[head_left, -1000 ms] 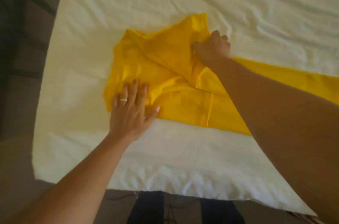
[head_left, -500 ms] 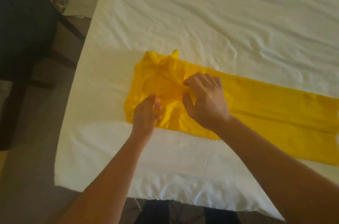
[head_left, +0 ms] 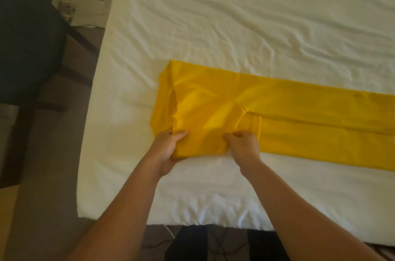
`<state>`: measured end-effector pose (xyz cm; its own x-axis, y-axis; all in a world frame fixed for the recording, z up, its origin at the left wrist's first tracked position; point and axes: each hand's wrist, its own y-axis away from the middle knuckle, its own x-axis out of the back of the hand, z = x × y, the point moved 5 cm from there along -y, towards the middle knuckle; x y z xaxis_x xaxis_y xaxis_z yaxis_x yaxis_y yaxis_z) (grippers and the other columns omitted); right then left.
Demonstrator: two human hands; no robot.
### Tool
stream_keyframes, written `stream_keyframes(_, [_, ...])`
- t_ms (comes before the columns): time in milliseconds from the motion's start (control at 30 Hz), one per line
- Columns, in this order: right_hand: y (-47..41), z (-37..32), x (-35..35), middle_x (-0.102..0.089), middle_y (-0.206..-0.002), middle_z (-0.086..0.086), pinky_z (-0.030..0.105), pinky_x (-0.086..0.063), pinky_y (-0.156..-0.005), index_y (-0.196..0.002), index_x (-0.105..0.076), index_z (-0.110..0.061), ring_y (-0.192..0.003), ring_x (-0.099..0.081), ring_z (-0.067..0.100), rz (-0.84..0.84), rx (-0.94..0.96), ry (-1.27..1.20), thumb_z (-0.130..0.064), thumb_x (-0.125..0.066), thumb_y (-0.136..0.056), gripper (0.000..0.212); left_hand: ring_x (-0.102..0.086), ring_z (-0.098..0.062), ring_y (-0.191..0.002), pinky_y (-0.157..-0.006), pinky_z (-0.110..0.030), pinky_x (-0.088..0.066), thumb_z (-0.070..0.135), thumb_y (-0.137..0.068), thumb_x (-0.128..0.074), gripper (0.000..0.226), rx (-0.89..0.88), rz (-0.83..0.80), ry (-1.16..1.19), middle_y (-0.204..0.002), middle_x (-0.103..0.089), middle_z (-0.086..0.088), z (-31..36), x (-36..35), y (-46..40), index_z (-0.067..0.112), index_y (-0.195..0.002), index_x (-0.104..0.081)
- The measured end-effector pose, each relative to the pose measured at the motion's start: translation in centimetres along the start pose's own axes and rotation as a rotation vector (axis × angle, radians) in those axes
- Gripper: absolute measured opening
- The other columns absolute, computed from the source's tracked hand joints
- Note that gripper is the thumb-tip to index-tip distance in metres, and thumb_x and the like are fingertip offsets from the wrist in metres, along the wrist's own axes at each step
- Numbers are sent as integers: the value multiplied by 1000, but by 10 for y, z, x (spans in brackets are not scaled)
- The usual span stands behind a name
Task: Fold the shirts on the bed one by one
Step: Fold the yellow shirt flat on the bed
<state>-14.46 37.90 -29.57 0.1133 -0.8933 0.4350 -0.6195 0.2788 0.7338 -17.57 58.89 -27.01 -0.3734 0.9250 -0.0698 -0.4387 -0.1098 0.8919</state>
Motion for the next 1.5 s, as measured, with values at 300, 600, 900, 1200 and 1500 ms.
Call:
stream_keyframes(300, [41, -8, 7, -51, -76, 2, 36, -33, -57, -73, -46, -18, -74, -49, 29, 102, 582, 592, -31, -63, -84, 24, -70, -22, -54, -51, -30, -55, 24, -99, -63, 14, -20, 208, -227, -91, -73, -15, -28, 26, 14, 13, -108, -66])
stream_keyframes(600, [53, -54, -47, -66, -97, 6, 41, -46, -67, -104, -67, -16, -87, -60, 36, 103, 1015, 618, -30, -66, -75, 33, -39, -18, -54, -60, -35, -30, 34, -92, -69, 41, -388, 75, -521, -53, -44, -1, 43, -11, 43, 15, -59, -55])
stream_keyframes(900, [-36, -94, 32, -63, -76, 6, 38, -44, -61, -86, -69, -6, -71, -53, 17, 13, 319, -272, -26, -68, -82, 21, -43, -26, -133, -109, -40, -35, 58, -73, -66, 68, -756, 123, -1199, -142, -56, 7, 131, -40, -20, 36, -137, -56])
stream_keyframes(1200, [-97, -90, 54, -38, -58, 2, 27, -22, -45, -70, -53, -16, -52, -33, 14, 18, 214, -89, -11, -64, -88, 22, -33, -31, -141, -104, -49, -23, 69, -90, -54, 50, -650, 137, -1780, -138, -54, 5, 159, -40, -78, 42, -132, -57])
stream_keyframes(1500, [-117, -91, 60, -50, -60, 1, 31, -34, -52, -75, -54, -17, -55, -44, 18, 39, 229, -21, -16, -62, -92, 19, -55, -20, -116, -102, -47, -20, 62, -95, -55, 26, -678, 156, -1403, -93, -58, 14, 190, -36, -97, 36, -96, -59])
